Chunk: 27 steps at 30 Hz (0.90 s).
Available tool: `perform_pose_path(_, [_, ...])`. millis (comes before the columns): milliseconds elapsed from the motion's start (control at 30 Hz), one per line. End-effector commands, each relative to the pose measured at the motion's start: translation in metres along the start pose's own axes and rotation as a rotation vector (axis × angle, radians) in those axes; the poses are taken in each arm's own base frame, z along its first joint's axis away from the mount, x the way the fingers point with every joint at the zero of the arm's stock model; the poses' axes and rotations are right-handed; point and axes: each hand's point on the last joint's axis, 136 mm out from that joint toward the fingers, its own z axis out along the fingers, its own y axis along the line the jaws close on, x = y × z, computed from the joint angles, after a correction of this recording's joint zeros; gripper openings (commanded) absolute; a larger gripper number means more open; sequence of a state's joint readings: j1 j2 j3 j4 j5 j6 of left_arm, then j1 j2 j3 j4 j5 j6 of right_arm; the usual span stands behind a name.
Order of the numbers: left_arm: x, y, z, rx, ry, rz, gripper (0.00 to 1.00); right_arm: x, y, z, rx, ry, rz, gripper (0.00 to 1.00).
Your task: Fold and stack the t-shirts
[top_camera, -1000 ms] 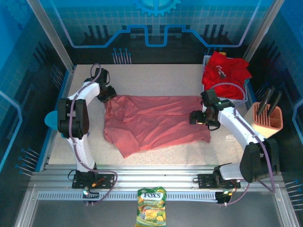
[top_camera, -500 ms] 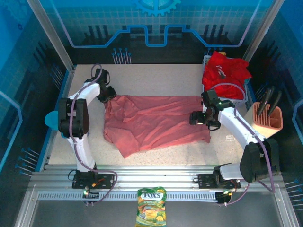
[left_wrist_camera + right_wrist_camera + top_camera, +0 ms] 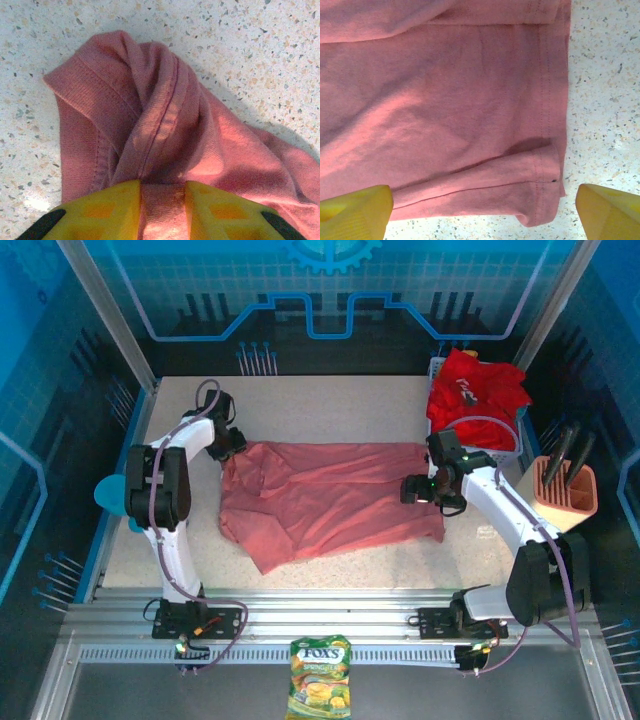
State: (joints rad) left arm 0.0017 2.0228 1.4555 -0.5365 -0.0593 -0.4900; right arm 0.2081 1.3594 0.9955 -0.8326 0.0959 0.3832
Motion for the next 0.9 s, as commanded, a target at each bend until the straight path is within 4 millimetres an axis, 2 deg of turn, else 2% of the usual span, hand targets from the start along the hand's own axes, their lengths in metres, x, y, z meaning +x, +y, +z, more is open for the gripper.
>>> perform_pose_path(0, [0.005,0.004,0.008,-0.019,0.005,0.023,0.23,-0.001,-0.002,-0.006,-0.014,-0.014,0.0,0.95])
perform_pose_path(200, [0.006,0.002,-0.003,-0.008,0.002,0.013,0.0,-0.002,-0.004,-0.008,-0.008,-0.021,0.002,0.95])
perform_pose_path(300, [0.012,0.005,-0.018,-0.013,0.002,0.005,0.0,-0.003,-0.004,-0.009,-0.01,-0.022,0.004,0.94])
perform_pose_path(400, [0.025,0.014,-0.042,-0.024,-0.005,-0.013,0.0,-0.003,-0.005,-0.009,-0.009,-0.021,0.009,0.94])
perform_pose_path(633, [0.072,0.032,-0.097,-0.004,-0.007,-0.074,0.0,-0.002,-0.002,-0.007,-0.031,-0.018,0.015,0.95])
perform_pose_path(700, [0.085,0.034,-0.107,-0.004,-0.001,-0.071,0.0,-0.001,-0.002,-0.006,-0.035,-0.015,0.014,0.95])
perform_pose_path(867, [0.121,0.049,-0.117,-0.014,0.044,-0.103,0.0,0.004,-0.004,-0.005,-0.028,-0.005,0.007,0.95])
